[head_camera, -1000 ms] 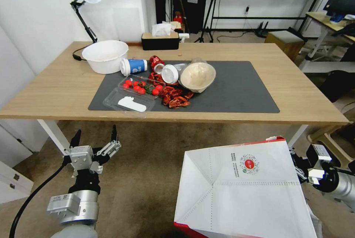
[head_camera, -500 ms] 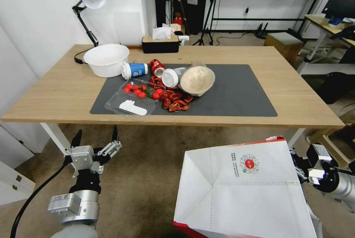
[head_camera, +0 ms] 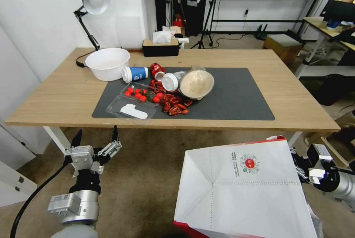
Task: Pick up the food delivery bag from the floor and place it on the table.
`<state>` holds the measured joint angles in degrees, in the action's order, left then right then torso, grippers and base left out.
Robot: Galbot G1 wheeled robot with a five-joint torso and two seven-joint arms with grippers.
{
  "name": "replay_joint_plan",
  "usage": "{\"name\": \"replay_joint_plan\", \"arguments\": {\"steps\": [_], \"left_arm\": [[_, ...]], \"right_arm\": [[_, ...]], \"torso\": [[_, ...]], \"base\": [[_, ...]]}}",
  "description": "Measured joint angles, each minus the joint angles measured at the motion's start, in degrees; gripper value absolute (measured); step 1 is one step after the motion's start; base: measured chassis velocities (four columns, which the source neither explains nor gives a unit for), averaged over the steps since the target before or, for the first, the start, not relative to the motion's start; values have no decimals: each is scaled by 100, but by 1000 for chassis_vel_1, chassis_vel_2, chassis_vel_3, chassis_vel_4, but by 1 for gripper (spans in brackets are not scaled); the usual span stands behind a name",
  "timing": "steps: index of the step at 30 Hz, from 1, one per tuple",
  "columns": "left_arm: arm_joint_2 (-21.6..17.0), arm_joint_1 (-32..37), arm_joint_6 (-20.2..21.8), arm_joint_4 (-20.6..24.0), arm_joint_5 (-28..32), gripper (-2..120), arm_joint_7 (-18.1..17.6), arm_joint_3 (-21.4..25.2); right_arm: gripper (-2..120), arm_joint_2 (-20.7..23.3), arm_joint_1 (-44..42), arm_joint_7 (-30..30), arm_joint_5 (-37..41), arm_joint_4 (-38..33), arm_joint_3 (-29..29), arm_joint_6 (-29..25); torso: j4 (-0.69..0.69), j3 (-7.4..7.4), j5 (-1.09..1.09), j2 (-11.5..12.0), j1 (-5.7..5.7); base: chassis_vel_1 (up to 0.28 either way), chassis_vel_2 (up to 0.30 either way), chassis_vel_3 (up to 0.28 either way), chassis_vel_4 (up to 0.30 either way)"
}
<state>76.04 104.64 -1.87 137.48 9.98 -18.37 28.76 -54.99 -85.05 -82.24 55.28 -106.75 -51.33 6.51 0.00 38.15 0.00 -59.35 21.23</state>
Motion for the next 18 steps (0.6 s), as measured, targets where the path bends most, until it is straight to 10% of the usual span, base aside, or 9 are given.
{"name": "replay_joint_plan", "arguments": {"steps": [18], "left_arm": [[-8,-11,-110,-67,-41,100,30,11]], "right_arm": [[0,-47,2,1,-1,6,6,-8]], "torso": [[-1,287,0,-522,234]], "base": [[0,0,0,0]]}}
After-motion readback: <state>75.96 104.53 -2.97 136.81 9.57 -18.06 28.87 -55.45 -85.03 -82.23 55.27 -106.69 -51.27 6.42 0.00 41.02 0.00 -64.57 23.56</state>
